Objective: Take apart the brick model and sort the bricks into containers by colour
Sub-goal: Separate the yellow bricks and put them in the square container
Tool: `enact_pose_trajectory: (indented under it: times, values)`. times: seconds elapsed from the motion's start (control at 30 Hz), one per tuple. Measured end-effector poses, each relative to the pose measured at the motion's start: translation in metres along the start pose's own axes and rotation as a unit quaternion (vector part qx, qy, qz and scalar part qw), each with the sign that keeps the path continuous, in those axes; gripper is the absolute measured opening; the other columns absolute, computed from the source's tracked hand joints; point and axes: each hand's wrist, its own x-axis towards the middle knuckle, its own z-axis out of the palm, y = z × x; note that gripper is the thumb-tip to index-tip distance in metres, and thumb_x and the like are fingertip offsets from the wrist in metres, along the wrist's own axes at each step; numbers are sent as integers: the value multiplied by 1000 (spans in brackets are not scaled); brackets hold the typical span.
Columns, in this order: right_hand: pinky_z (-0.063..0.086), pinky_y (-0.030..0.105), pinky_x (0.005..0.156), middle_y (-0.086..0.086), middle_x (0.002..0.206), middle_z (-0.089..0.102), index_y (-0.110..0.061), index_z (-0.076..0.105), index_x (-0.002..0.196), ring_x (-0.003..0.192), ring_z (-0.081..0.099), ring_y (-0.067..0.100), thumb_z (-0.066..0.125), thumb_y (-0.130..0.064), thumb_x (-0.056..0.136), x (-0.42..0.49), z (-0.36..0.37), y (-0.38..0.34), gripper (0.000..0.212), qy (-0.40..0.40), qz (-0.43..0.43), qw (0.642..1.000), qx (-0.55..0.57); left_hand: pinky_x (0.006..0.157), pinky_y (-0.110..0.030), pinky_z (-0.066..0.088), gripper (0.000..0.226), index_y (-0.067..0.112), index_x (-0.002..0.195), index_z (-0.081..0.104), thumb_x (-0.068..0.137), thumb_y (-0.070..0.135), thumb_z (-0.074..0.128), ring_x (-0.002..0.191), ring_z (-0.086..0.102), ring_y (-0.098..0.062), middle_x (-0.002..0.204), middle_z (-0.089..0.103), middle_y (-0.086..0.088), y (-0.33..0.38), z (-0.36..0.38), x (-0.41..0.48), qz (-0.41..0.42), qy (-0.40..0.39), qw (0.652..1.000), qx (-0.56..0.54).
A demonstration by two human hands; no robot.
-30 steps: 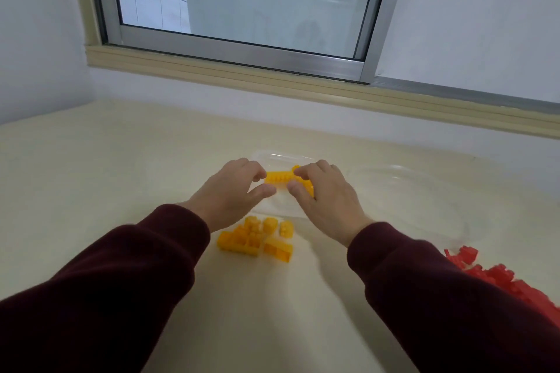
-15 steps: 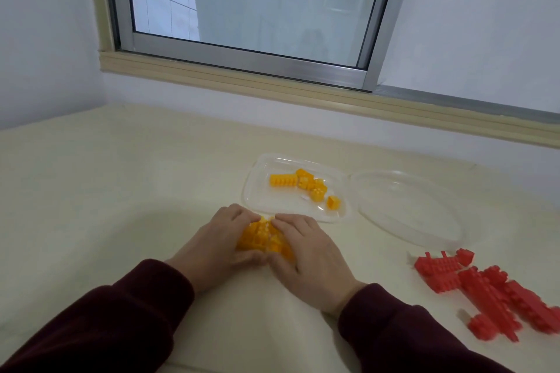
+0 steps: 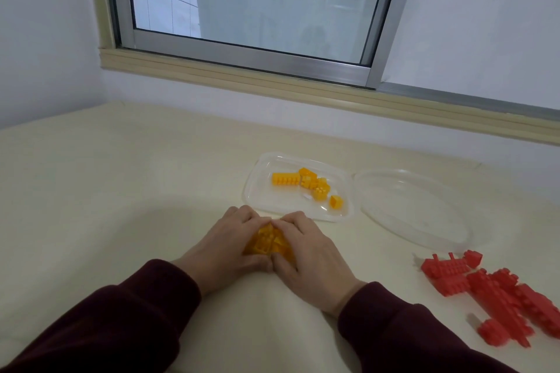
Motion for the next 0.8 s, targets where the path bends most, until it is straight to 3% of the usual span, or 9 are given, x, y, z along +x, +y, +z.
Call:
enact_pose_trajectory:
  times: [0.33,0.5,0.6,0.7,0.8]
  values:
    - [44,30,80,1,107,48,-20,53,117,97,46,16,56,-32,81,-12,-5,-2,38,-8,-7,1000,-7,81,-25,37,57,26,114,42,72,61,57,97,38,-11,109,47,6,7,1,-6,25,-30,998,49]
    - [39,27,69,-2,101,49,-18,48,107,84,48,13,54,-33,84,-15,-6,-1,28,-12,2,1000,-7,84,-28,41,70,31,133,29,74,70,35,99,38,-12,112,44,5,12,1,-7,52,-54,992,104]
    - [33,24,63,-5,97,49,-20,46,102,75,43,9,53,-33,83,-15,-6,-2,24,-21,7,1000,-4,84,-29,42,69,31,130,31,73,69,39,101,38,-11,114,41,5,14,-1,-8,47,-65,992,97]
    - [43,30,72,-4,105,51,-22,44,112,86,53,16,53,-34,83,-14,-8,-2,33,-35,19,999,4,85,-28,41,67,28,123,37,70,69,44,102,39,-9,114,44,6,15,-1,-7,45,-61,995,70]
    - [42,32,77,-3,116,48,-26,31,133,96,54,19,52,-35,84,-14,-8,-1,54,-57,9,998,-20,81,-21,37,65,24,121,39,72,64,52,97,39,-7,109,46,6,14,0,-7,43,-53,996,49]
